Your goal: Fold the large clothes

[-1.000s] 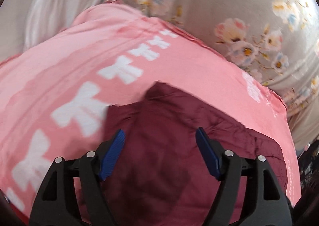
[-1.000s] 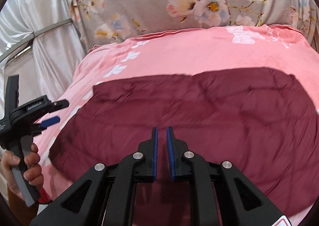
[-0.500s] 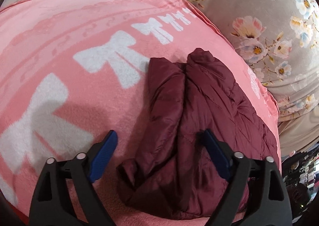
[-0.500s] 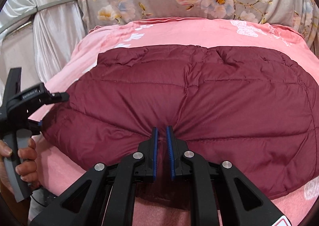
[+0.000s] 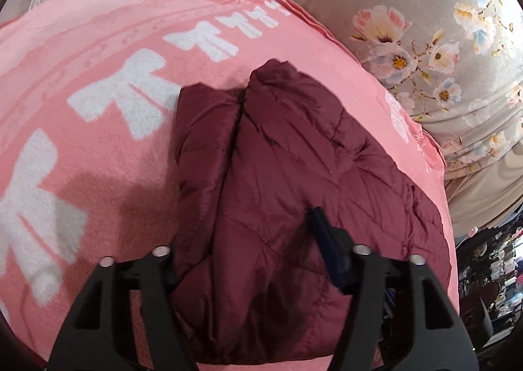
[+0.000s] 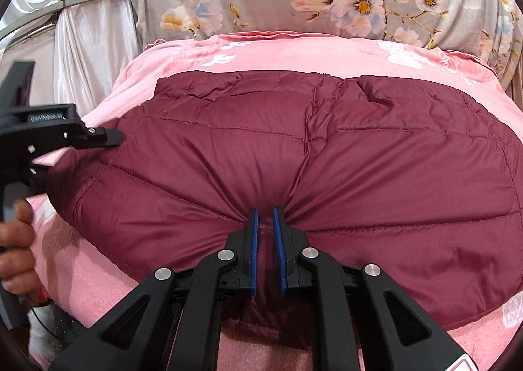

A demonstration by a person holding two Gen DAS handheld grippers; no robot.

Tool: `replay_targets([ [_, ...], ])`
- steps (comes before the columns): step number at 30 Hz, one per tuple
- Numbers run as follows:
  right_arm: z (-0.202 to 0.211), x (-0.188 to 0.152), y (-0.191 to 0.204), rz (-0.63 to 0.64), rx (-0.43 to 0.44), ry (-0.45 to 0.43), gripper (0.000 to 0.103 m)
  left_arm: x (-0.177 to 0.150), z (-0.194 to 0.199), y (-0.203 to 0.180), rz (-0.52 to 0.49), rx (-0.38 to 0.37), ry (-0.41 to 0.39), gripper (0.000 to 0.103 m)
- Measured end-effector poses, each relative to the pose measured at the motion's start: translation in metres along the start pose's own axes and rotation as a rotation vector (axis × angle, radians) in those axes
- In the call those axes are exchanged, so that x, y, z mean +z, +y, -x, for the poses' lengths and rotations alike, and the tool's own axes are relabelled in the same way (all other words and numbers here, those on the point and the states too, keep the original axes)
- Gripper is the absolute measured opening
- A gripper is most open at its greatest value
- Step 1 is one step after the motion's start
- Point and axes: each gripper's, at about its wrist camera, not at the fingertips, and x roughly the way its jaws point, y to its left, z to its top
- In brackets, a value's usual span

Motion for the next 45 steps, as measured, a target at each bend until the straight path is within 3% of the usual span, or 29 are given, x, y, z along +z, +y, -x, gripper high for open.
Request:
replay_targets([
  [1, 0.0, -0.001, 0.001, 0.004, -0.002, -0.004, 0.013, 0.002, 0.006, -0.005, -0.008, 0.0, -0.014, 0.029],
  [3, 0.002, -0.001, 0.003, 0.024, -0.014, -0.013, 0.013, 0.005, 0.017, -0.014, -0.012, -0.032, -0.032, 0.018],
  [7, 0.025, -0.005, -0.002, -0.034, 0.035, -0.048, 0.013, 0.013, 0.04, -0.043, -0.065, -0.077, -0.073, 0.013],
  [12, 0.049, -0.022, -0.006, -0.041, 0.058, -0.069, 0.009, 0.014, 0.062, -0.081, -0.142, -0.115, -0.108, 0.012],
  [18, 0.041, -0.025, -0.023, -0.121, 0.117, -0.038, 0.0, 0.008, 0.077, -0.127, -0.234, -0.15, -0.128, 0.011],
  [22, 0.054, -0.024, -0.031, -0.16, 0.125, -0.08, 0.0, 0.004, 0.081, -0.154, -0.29, -0.172, -0.131, 0.011],
  [28, 0.051, -0.032, -0.034, -0.155, 0.119, -0.076, 0.0, -0.006, 0.081, -0.189, -0.357, -0.193, -0.129, 0.011],
  [36, 0.047, -0.038, -0.039, -0.154, 0.17, -0.097, 0.0, -0.031, 0.057, -0.251, -0.473, -0.229, -0.073, 0.011],
  [43, 0.076, -0.053, -0.067, -0.26, 0.222, -0.077, 0.001, -0.05, 0.027, -0.291, -0.541, -0.236, -0.007, 0.01],
  [45, 0.089, -0.058, -0.078, -0.271, 0.207, -0.089, 0.006, -0.055, 0.018, -0.3, -0.555, -0.234, 0.013, 0.01],
])
